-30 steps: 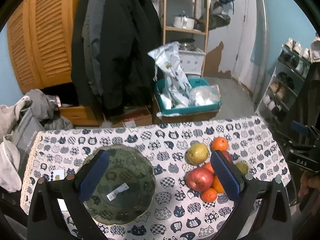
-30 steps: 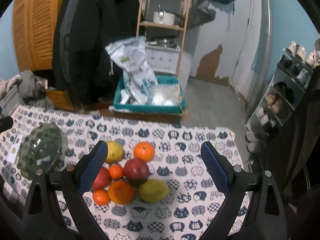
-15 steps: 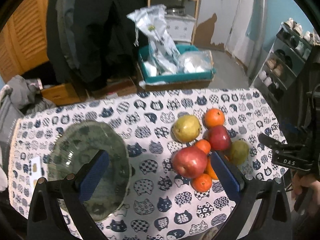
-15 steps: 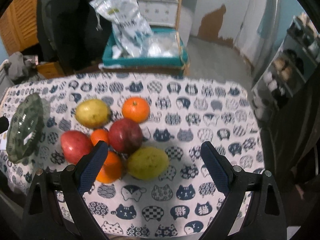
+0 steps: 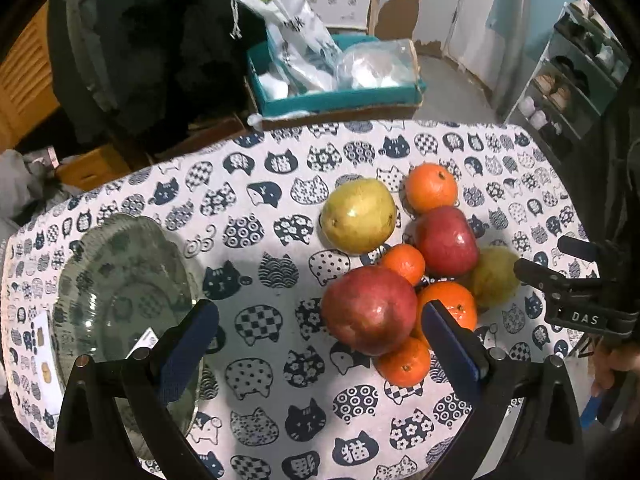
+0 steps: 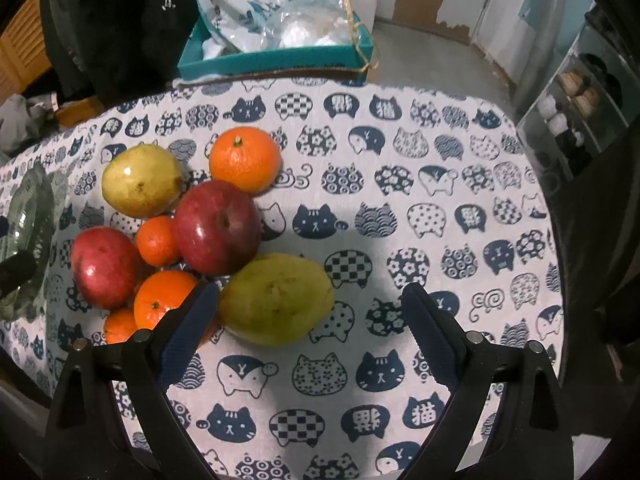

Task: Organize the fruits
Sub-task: 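Lower the left tool onto the red apple while the right tool approaches the large pear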

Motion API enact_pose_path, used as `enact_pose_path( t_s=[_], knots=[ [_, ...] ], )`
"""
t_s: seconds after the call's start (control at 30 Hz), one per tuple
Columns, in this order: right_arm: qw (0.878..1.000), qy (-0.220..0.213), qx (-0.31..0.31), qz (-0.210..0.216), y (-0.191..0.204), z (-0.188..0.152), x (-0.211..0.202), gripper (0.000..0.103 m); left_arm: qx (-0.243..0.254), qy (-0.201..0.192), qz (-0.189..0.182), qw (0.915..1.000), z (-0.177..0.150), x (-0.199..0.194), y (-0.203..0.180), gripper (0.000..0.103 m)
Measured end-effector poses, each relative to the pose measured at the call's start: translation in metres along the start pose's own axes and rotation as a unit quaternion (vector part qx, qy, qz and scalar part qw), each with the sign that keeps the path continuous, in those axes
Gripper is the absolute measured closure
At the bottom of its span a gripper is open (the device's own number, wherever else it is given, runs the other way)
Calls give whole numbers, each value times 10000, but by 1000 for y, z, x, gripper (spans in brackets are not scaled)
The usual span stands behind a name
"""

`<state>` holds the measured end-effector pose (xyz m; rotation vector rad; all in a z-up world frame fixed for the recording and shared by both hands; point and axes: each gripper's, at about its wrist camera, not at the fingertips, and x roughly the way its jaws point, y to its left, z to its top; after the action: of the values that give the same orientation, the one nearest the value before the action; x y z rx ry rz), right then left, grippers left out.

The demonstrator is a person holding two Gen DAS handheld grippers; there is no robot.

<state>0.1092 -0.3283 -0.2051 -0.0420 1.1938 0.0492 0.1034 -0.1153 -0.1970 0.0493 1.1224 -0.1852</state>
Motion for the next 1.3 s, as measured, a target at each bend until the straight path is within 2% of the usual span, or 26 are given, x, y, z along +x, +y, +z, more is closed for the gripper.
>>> enact_pose_path(
  t_s=[0.4, 0.83, 0.9, 0.93, 0.97, 1.13, 1.27, 1.3],
  knots=[
    [9990, 363, 63, 260, 2, -2, 32, 11, -9, 377, -118, 9992, -1, 40, -9, 1],
    [9919, 784, 482, 871, -4, -3, 69, 11, -76, 630, -395, 9972, 1, 66, -14, 2],
    [9906, 785, 557, 975, -6, -3, 71, 13, -62, 684, -473, 9965, 1, 69, -16, 5],
    [9893, 792, 582, 1075, -7, -4, 70, 19, -64, 702, -498, 9963, 1, 70, -17, 6],
    [9880, 800, 610, 1174, -7, -3, 70, 20, -70, 711, -525, 9961, 1, 72, -18, 7],
    [9901, 731, 523, 1074, -7, -3, 68, 20, -120, 898, -767, 9929, -2, 81, -21, 22],
    [9981, 510, 110, 335, -8, -3, 63, 20, -98, 864, -785, 9931, -3, 82, -23, 22],
    [9984, 487, 80, 287, -9, -3, 63, 20, -104, 858, -792, 9931, -3, 82, -22, 22]
  ],
)
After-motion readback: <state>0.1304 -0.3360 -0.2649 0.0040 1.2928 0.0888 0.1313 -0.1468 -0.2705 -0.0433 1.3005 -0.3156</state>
